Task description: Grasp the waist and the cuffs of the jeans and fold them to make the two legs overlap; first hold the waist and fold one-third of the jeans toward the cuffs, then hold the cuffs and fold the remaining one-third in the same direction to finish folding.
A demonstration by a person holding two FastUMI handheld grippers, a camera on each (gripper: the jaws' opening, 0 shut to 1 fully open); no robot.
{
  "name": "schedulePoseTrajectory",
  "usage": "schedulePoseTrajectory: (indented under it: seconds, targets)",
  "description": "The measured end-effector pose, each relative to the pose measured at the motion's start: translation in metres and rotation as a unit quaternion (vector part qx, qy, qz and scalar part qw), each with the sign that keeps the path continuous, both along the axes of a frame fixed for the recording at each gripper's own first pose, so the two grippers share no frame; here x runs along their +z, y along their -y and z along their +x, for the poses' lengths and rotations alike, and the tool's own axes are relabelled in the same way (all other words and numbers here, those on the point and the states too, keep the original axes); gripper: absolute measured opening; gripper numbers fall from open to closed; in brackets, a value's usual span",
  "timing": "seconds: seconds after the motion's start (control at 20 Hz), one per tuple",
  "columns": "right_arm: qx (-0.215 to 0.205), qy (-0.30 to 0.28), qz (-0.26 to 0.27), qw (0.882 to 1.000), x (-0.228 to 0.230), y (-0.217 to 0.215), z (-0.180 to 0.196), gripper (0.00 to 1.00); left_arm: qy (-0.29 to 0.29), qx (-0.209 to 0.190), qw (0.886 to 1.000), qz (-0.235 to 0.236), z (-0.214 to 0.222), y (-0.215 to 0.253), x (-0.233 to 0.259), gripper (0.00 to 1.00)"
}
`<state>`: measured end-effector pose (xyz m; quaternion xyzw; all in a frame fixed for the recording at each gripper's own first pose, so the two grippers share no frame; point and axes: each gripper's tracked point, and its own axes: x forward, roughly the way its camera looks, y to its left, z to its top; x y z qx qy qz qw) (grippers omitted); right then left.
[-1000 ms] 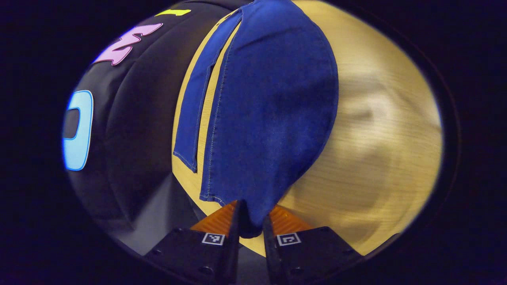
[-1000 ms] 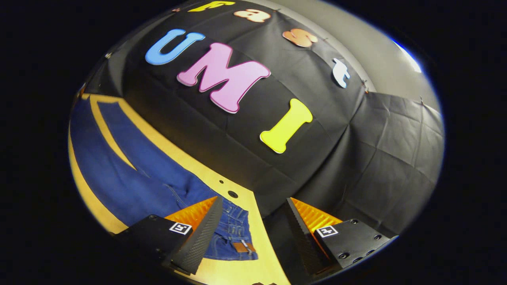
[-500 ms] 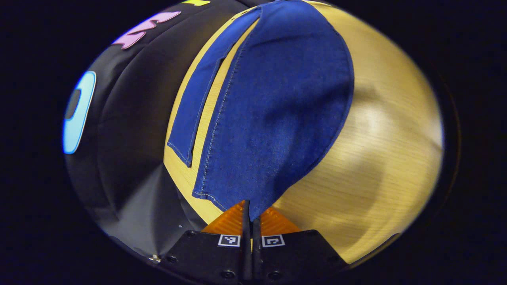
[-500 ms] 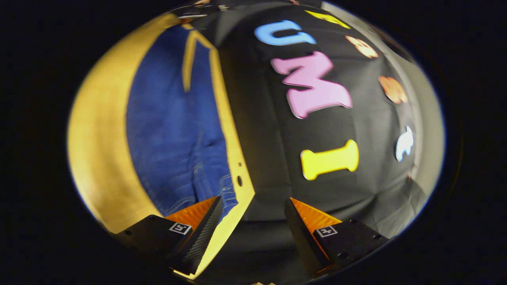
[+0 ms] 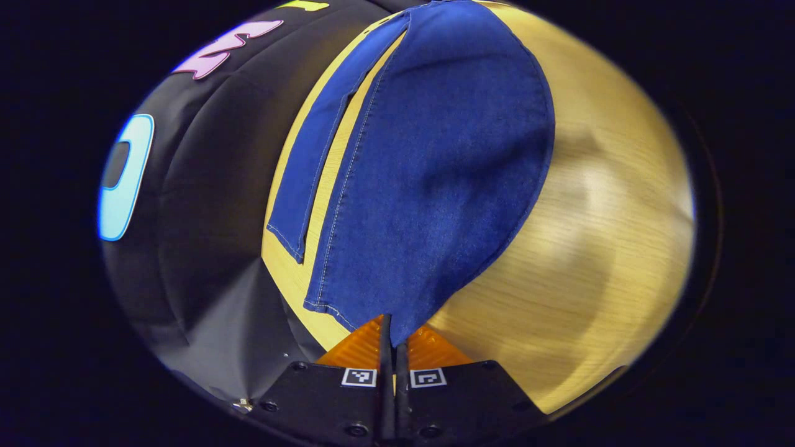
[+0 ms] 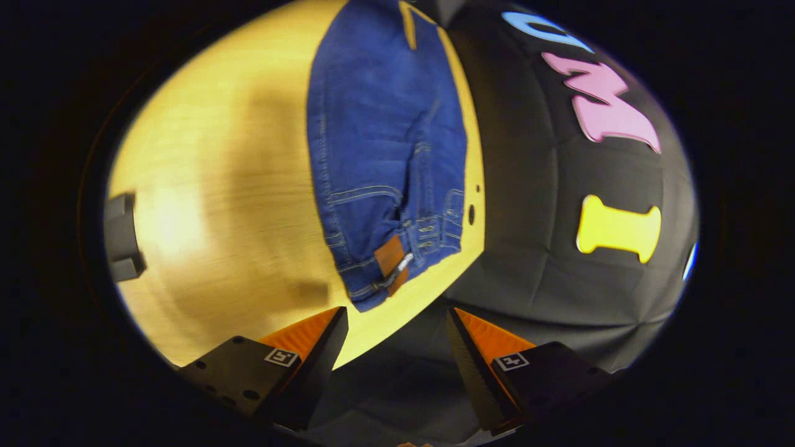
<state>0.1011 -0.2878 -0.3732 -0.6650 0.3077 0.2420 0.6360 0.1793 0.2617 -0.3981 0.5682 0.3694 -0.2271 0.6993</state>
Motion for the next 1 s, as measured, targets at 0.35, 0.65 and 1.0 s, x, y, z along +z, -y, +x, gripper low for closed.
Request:
schedulePoseTrajectory:
  seconds: [0.35,0.65,1.0]
  targets:
    - [0.044,0.018,-0.025,0.999,-0.026,-0.025,0.036,0.91,0.002,0.012,1.000,-0.023,0.002,0.000,0.002,0.05]
    - [0.031,0.014,-0.030,0.999,-0.049,-0.025,0.068,0.52,-0.003,0.026,0.999,-0.039,0.003,0.001,0.003,0.06]
    - [-0.007,-0.038,0.028,0.999,-0.054,-0.025,0.062,0.10,-0.013,0.096,0.992,-0.079,0.003,0.001,0.005,0.06]
